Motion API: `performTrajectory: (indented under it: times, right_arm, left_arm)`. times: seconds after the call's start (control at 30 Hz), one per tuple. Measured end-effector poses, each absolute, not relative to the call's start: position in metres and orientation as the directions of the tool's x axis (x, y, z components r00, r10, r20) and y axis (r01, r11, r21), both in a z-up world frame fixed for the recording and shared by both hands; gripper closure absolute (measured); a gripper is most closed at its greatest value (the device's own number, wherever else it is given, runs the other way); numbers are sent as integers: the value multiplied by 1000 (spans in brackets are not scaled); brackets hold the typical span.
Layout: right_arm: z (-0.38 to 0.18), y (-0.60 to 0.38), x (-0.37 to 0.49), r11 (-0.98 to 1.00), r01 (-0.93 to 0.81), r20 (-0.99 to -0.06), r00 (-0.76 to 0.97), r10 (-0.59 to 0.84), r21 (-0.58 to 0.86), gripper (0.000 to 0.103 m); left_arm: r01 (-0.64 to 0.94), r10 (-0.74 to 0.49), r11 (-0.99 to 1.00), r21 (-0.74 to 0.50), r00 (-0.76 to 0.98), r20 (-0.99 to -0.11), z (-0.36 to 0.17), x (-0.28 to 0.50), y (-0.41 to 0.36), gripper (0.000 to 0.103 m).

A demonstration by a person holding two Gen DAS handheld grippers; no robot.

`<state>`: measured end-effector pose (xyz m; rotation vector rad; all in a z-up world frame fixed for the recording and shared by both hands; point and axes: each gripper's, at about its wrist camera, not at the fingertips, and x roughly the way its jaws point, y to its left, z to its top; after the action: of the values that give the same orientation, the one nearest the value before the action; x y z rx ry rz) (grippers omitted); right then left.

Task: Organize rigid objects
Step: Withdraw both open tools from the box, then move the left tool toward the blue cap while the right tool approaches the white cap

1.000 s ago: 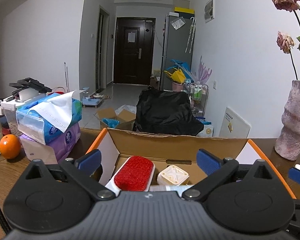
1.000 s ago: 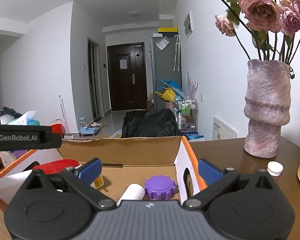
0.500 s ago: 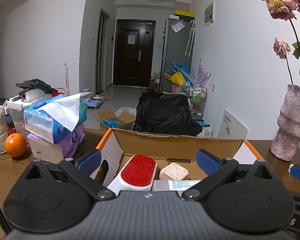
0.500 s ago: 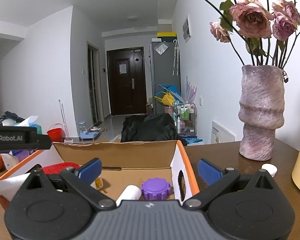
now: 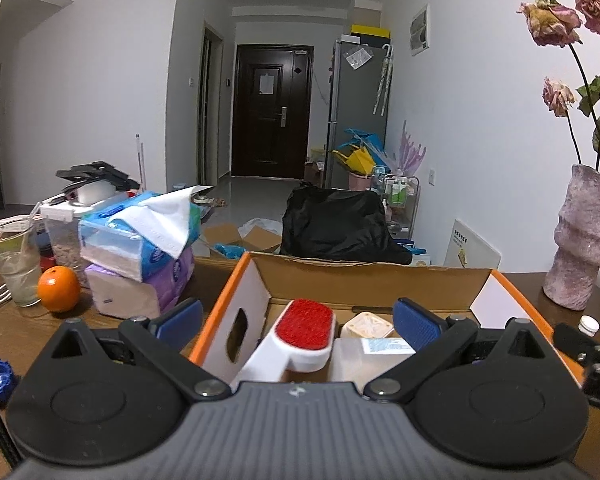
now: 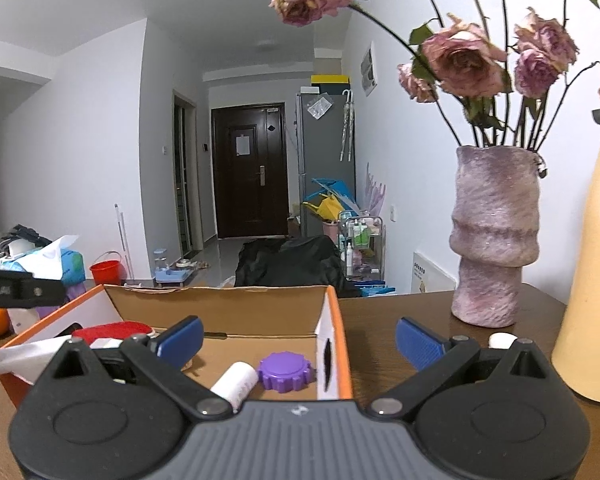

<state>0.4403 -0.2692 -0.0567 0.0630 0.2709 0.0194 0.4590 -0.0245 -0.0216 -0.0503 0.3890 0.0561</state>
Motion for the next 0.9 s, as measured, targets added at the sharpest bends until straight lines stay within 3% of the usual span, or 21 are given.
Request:
performTrajectory:
  times: [0.9]
  right_arm:
    - [-64,-315,356,996,78,-351,934,-58,42,0]
  left_arm:
    - [-165,146,986,-12,902,-407,-30,375,44,0]
